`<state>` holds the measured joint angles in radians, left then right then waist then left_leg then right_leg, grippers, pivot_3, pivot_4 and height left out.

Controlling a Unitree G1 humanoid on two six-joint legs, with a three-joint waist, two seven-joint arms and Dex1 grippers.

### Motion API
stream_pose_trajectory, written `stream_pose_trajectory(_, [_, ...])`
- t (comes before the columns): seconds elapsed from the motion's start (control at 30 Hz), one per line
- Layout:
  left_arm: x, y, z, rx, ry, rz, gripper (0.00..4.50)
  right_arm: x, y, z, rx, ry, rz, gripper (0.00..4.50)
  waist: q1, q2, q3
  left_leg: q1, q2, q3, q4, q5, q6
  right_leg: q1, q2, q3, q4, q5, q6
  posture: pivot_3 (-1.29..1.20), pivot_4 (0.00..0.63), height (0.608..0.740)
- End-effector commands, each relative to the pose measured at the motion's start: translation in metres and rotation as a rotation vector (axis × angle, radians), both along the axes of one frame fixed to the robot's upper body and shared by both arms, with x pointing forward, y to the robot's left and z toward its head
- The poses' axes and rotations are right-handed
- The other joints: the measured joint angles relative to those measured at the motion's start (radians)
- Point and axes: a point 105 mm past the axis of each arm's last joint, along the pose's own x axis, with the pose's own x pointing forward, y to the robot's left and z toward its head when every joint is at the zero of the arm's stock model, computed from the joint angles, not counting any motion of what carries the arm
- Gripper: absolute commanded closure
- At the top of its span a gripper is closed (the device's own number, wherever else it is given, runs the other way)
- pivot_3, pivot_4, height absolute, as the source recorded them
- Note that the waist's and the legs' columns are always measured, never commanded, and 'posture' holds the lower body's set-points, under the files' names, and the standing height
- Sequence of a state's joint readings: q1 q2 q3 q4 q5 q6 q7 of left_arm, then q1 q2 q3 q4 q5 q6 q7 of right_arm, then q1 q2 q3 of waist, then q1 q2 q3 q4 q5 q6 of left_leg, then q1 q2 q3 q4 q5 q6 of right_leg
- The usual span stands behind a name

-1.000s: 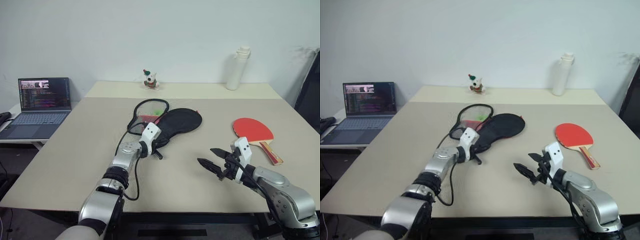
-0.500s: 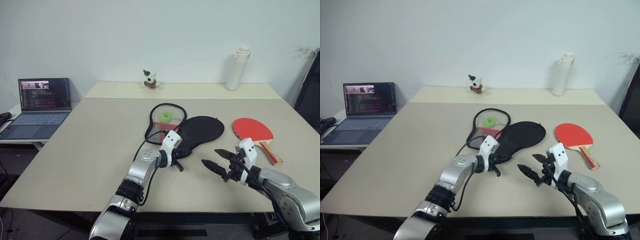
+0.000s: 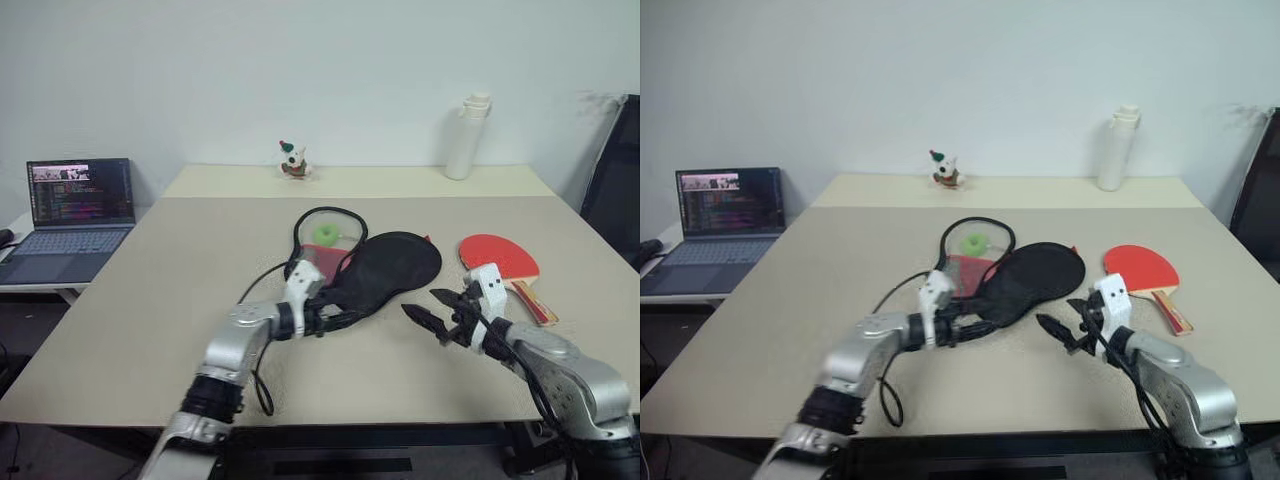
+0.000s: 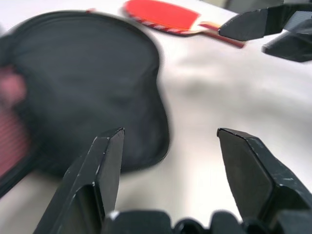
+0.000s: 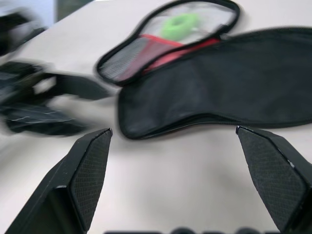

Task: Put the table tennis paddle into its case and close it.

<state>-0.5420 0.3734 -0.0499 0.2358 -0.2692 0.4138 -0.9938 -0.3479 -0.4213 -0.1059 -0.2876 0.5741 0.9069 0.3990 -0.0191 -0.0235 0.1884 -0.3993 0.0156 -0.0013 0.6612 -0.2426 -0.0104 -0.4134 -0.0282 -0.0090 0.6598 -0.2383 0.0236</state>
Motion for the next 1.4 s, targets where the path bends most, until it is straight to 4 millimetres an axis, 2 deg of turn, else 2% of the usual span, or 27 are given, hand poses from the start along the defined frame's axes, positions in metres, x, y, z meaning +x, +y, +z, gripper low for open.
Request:
stream_pose_trajectory(0.03, [0.001, 0.031, 0.023, -0.019, -0.070, 0.061, 1.20, 0.016, -0.009, 0.001, 0.015, 0.047, -0.096, 0.00, 0.000, 0.000, 0.000, 0.000, -0.001, 0.000, 0.000, 0.000, 0.000, 0.000, -0.001, 0.000, 0.000, 0.000, 0.000, 0.00, 0.150, 0.740])
stream_pose_trajectory(0.13, [0.002, 0.054, 0.028, -0.004, -0.080, 0.119, 1.20, 0.028, -0.004, -0.011, 0.010, 0.111, -0.134, 0.00, 0.001, 0.000, 0.000, -0.001, -0.001, 0.000, 0.000, 0.000, 0.000, 0.000, -0.001, 0.000, -0.001, 0.000, 0.000, 0.00, 0.150, 0.740])
stream_pose_trajectory(0.27, [0.002, 0.061, 0.031, 0.010, -0.096, 0.148, 1.20, 0.036, 0.011, -0.020, 0.006, 0.147, -0.127, 0.00, 0.004, 0.000, 0.000, -0.001, -0.002, 0.000, -0.001, 0.000, 0.000, -0.001, -0.002, 0.000, -0.001, 0.000, 0.000, 0.00, 0.150, 0.740])
stream_pose_trajectory(0.53, [-0.001, 0.058, 0.031, 0.011, -0.104, 0.156, 1.20, 0.044, 0.057, -0.018, 0.115, 0.177, -0.052, 0.00, -0.003, 0.000, 0.000, -0.001, -0.001, 0.000, -0.001, 0.000, 0.000, -0.002, -0.002, 0.001, 0.000, 0.000, 0.000, 0.00, 0.150, 0.740])
stream_pose_trajectory(0.7, [0.000, 0.052, 0.031, 0.015, -0.110, 0.142, 1.20, 0.051, 0.076, -0.019, 0.102, 0.160, -0.051, 0.00, -0.005, 0.000, 0.000, -0.001, -0.001, 0.000, -0.001, 0.000, 0.000, -0.002, -0.002, 0.001, 0.000, 0.000, 0.000, 0.00, 0.150, 0.740])
stream_pose_trajectory(0.83, [0.001, 0.042, 0.031, 0.014, -0.122, 0.116, 1.20, 0.047, 0.091, -0.015, 0.105, 0.147, -0.009, 0.00, -0.005, 0.000, 0.000, -0.001, -0.001, 0.000, -0.001, 0.000, 0.000, -0.002, -0.002, 0.001, 0.000, 0.001, -0.001, 0.00, 0.150, 0.740])
stream_pose_trajectory(0.97, [-0.001, 0.032, 0.031, 0.023, -0.134, 0.081, 1.16, 0.046, 0.084, -0.018, 0.128, 0.165, -0.037, 0.95, -0.005, 0.000, 0.000, -0.001, -0.001, 0.000, -0.001, 0.000, 0.000, -0.002, -0.002, 0.001, 0.000, 0.001, -0.001, 0.00, 0.150, 0.740])
stream_pose_trajectory(1.3, [-0.005, 0.004, 0.045, -0.006, -0.180, -0.021, 1.16, 0.031, 0.086, -0.023, 0.200, 0.251, 0.010, 4.48, -0.006, 0.000, 0.000, -0.001, -0.001, -0.001, -0.001, 0.000, 0.000, -0.003, -0.002, 0.001, 0.000, 0.000, 0.000, 0.00, 0.150, 0.740])
stream_pose_trajectory(1.4, [-0.006, 0.000, 0.048, -0.008, -0.188, -0.038, 1.16, 0.022, 0.085, -0.023, 0.195, 0.269, 0.052, 4.48, -0.008, 0.000, 0.000, -0.001, -0.001, 0.000, -0.001, 0.000, 0.000, -0.003, -0.002, 0.002, 0.000, 0.000, 0.000, 0.00, 0.150, 0.740])
